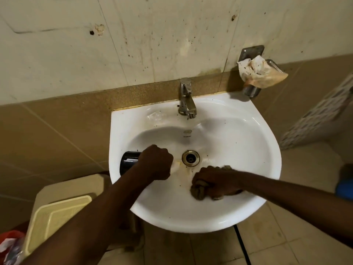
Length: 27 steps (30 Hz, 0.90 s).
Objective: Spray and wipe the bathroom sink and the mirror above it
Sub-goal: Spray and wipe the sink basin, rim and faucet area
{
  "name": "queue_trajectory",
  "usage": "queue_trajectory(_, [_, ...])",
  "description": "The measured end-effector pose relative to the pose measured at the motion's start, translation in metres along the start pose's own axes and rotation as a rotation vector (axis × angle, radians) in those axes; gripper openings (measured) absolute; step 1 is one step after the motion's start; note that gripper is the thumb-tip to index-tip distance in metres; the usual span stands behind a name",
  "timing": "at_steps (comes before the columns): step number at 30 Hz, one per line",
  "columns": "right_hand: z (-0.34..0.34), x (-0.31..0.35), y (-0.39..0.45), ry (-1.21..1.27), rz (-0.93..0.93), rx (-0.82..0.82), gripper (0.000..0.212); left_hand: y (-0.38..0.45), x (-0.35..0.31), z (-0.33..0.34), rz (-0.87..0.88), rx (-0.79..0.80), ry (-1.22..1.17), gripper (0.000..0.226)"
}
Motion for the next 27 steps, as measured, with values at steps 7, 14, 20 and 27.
queue_trajectory(7, [-0.03, 0.025, 0.095, 0.167, 0.293, -0.571, 0.055, 0.003, 0.03, -0.007, -0.165, -0.121, -0.016, 0.039])
queue_trajectory(14, [-0.048, -0.049, 0.06, -0.221, 0.449, -0.892, 0.024, 0.01, 0.008, 0.003, -0.103, -0.068, -0.059, 0.032])
queue_trajectory(20, [-0.059, -0.092, 0.023, -0.23, 0.688, -1.005, 0.038, 0.017, 0.003, 0.005, -0.23, -0.107, -0.113, 0.03])
queue_trajectory(27, [-0.03, 0.0, 0.076, -0.174, 0.347, -0.902, 0.031, 0.004, 0.035, -0.006, -0.395, -0.357, -0.337, 0.027])
Point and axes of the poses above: each hand's wrist, its own y-axis towards the middle knuckle, its own z-axis out of the palm, x = y × z, the point moved 8 cm from there along y, towards the middle knuckle
